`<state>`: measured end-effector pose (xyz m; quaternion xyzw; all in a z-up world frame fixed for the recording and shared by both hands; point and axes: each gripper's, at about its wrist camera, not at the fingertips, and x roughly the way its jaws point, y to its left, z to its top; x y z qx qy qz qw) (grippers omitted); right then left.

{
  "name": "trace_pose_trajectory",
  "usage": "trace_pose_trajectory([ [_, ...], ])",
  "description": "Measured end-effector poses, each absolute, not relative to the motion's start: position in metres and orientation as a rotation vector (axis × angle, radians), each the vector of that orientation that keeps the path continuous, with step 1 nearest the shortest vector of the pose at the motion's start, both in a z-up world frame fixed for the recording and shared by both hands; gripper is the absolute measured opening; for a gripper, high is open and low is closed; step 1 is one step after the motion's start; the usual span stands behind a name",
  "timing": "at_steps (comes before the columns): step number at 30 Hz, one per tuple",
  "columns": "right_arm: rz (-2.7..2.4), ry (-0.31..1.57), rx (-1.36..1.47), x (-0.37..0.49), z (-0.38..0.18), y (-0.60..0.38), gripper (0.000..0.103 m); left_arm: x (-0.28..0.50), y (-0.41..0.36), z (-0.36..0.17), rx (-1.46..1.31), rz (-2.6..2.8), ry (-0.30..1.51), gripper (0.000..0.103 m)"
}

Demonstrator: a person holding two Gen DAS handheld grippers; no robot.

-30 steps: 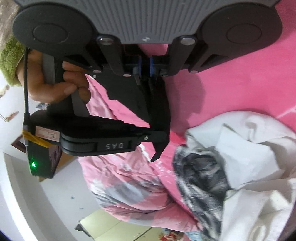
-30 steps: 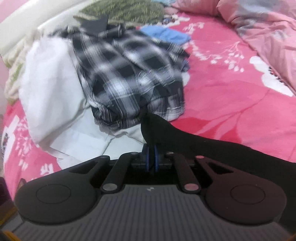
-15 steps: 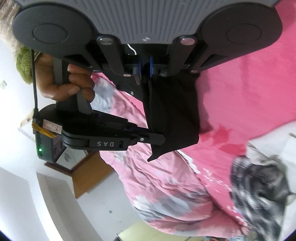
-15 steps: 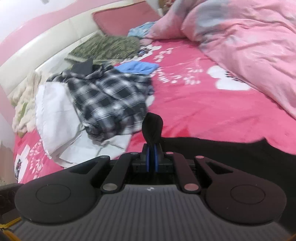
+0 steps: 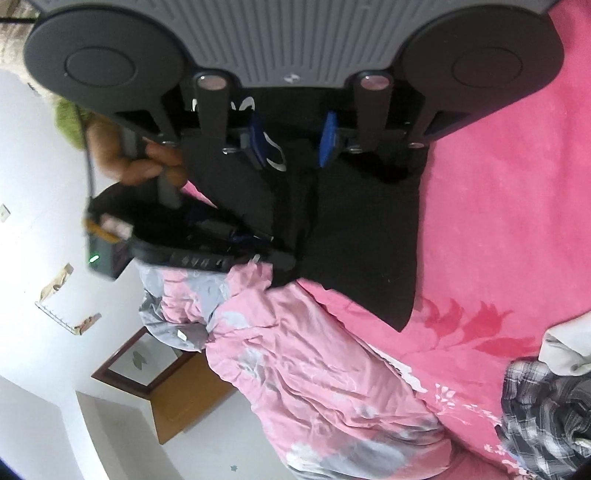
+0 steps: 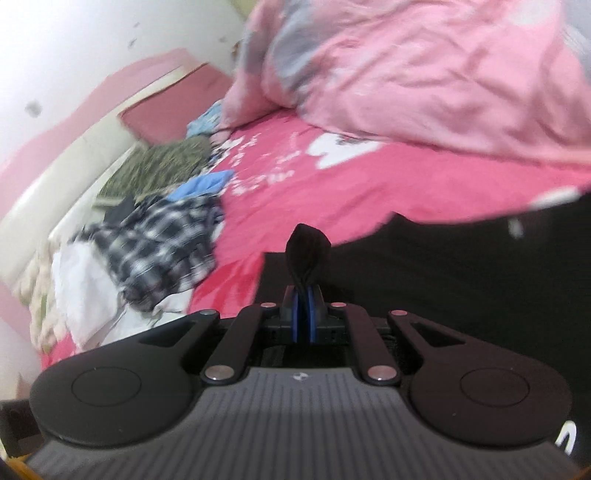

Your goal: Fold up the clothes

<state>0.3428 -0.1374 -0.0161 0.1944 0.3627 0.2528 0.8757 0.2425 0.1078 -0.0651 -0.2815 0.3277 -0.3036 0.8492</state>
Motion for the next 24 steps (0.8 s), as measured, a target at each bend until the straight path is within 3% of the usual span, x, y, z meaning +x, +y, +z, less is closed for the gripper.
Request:
trace_pose_trajectory([
  [5,0.516,0.825,0.583,0.347,-0.051,-0.165,0.009,0.236,0.115,-0.059,-0.534,-0.62,0.665,0.037],
  [10,0.506,0.866,0.692,0.336,-0.06,-0.179,0.023,0.233,0.128,-0.054,-0.477,-0.53,0.631,0.038],
  [15,0.542,0.965,0.764,0.31,-0.063,-0.184,0.03,0.238,0.135,-0.053,-0.442,-0.445,0.641,0.038],
  [22,0.552,1.018,0.652,0.283,-0.067,-0.164,0.03,0.243,0.122,-0.063,-0.285,-0.339,0.697,0.036],
  [24,0.549,1.007,0.628,0.279,-0.066,-0.159,0.022,0.243,0.121,-0.063,-0.269,-0.334,0.697,0.036],
])
